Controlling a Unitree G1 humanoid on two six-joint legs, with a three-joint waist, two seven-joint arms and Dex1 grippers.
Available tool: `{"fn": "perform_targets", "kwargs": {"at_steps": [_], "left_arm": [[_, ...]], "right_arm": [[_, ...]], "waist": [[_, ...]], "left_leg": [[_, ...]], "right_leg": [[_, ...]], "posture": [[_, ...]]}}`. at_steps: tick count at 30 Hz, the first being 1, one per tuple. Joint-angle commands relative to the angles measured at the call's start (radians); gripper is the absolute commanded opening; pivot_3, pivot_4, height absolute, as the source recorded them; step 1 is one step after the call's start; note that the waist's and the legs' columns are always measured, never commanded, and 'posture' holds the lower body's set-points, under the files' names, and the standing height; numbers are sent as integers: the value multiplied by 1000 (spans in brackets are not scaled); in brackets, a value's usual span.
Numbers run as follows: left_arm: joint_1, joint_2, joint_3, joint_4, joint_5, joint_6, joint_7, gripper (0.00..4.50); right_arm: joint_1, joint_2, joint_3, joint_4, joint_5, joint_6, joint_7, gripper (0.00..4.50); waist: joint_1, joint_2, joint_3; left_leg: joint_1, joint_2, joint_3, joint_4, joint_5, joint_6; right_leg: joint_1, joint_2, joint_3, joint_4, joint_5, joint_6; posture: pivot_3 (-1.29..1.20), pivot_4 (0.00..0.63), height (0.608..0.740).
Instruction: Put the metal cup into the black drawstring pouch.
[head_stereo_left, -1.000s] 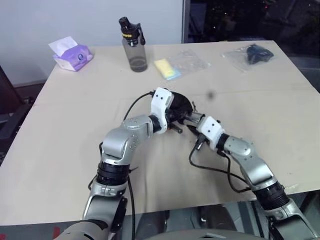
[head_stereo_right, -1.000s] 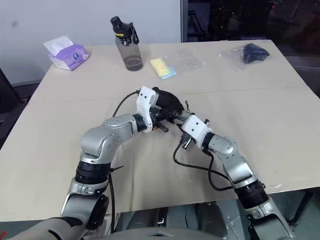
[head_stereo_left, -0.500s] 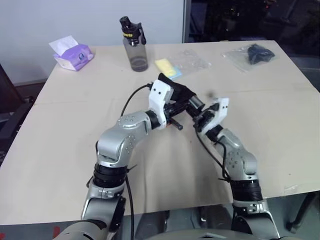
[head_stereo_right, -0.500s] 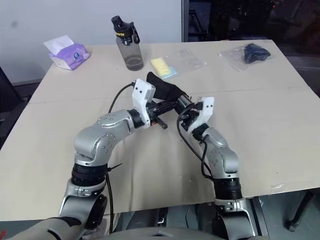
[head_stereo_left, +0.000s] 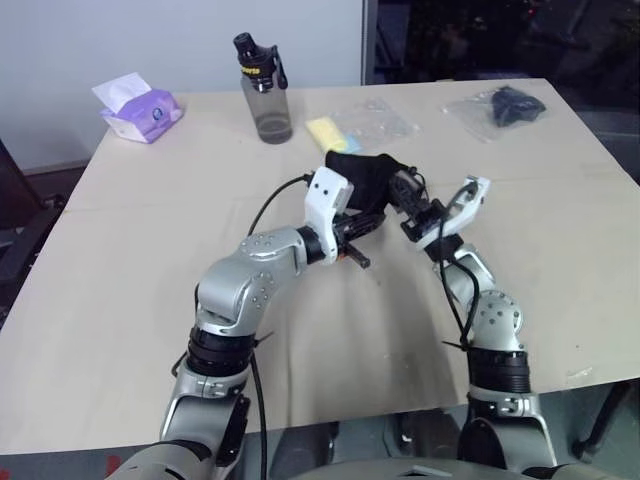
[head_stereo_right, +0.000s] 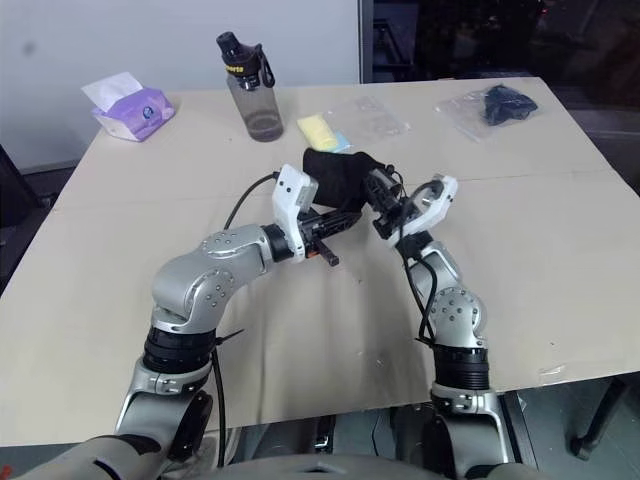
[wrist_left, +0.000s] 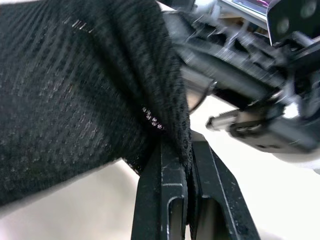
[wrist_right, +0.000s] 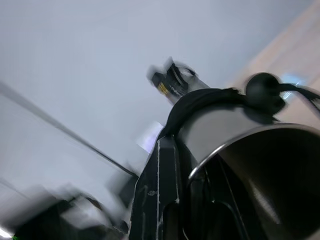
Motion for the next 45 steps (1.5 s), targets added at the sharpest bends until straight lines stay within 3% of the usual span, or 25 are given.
{"fn": "perform_targets", "kwargs": {"at_steps": [1, 5, 8, 12, 17, 20, 26, 29, 32, 35, 40, 43, 45], "left_arm": [[-17, -19, 48, -33, -105, 50, -30, 0], [-28, -66, 119, -73, -253, 130, -34, 0], [-32, -75, 119, -80, -267, 148, -15, 0], [-32, -80, 110, -76, -266, 147, -4, 0], [-24, -84, 100, -71, -255, 129, -6, 0], [-25, -99, 111, -55, -246, 97, 1, 0], [26, -74, 72, -79, -242, 58, -43, 0], [52, -51, 46, -87, -242, 40, -66, 0], [60, -39, 43, -86, -257, 33, -76, 0], [63, -32, 38, -87, -268, 34, -88, 0], [79, -20, 25, -106, -294, 39, -102, 0], [82, -16, 19, -105, -295, 33, -102, 0], [82, -17, 22, -104, -301, 29, -98, 0]], "right_arm": [[-21, -157, 153, 70, -389, -289, 66, 56], [-75, -316, 330, 265, -750, -527, 31, 56], [-148, -375, 406, 378, -940, -646, -31, 56], [-208, -384, 457, 442, -1061, -722, -47, 56], [-220, -352, 470, 462, -1100, -767, -37, 56], [-169, -273, 387, 448, -943, -723, -12, 56], [-50, -19, 87, 313, -321, -370, 130, 56], [-35, 45, -19, 257, -109, -223, 143, 56], [-43, 98, -122, 208, 90, -94, 109, 56], [-71, 134, -193, 175, 188, -66, 65, 56], [-130, 221, -322, 113, 547, 70, -52, 56], [-145, 214, -337, 107, 617, 97, -99, 56], [-139, 124, -213, 101, 364, 17, -59, 56]], "waist": [[0, 0, 0], [-3, -1, 0], [-7, -1, 1], [-11, -2, 1], [-11, -3, 1], [-11, -4, 2], [-10, -4, 2], [-10, -4, 2], [-9, -3, 2], [-7, -3, 2], [-9, -3, 3], [-10, -3, 3], [-12, -3, 3]], "left_leg": [[0, -1, 1, 0, 0, 0], [0, 0, 1, 0, 0, 0], [0, 0, 2, 0, 1, -1], [0, 0, 1, 0, 2, -3], [-1, 0, -1, 0, 4, -8], [-1, 0, -2, 0, 4, -8], [0, 1, -5, -1, 2, -4], [0, 0, -5, -1, 2, -3], [0, 0, -6, 0, 2, -3], [0, 0, -7, -1, 2, -3], [0, 1, -7, -2, 2, -3], [0, 1, -6, -2, 2, -3], [0, 1, -6, -2, 2, -3]], "right_leg": [[0, 0, 0, 0, 0, 0], [0, 0, 0, 0, 0, 0], [-1, 0, 1, 0, 0, 0], [0, 0, 1, 0, 0, -1], [0, 0, 2, -1, 0, 0], [0, 0, 3, -1, 0, 0], [0, 0, 1, 0, 1, -1], [1, -1, 1, 0, 1, -1], [1, 0, 1, 0, 1, -2], [0, 0, 0, 1, 1, -2], [0, 1, 0, 1, 1, -2], [0, 0, 0, 0, 1, -2], [0, 0, 0, 0, 1, -2]], "posture": [[0, 150, 740], [0, 150, 740], [0, 150, 740], [0, 150, 740], [0, 150, 740], [0, 150, 740], [0, 150, 740], [0, 150, 740], [0, 150, 740], [0, 150, 740], [0, 150, 740], [0, 150, 740], [0, 150, 740]]}}
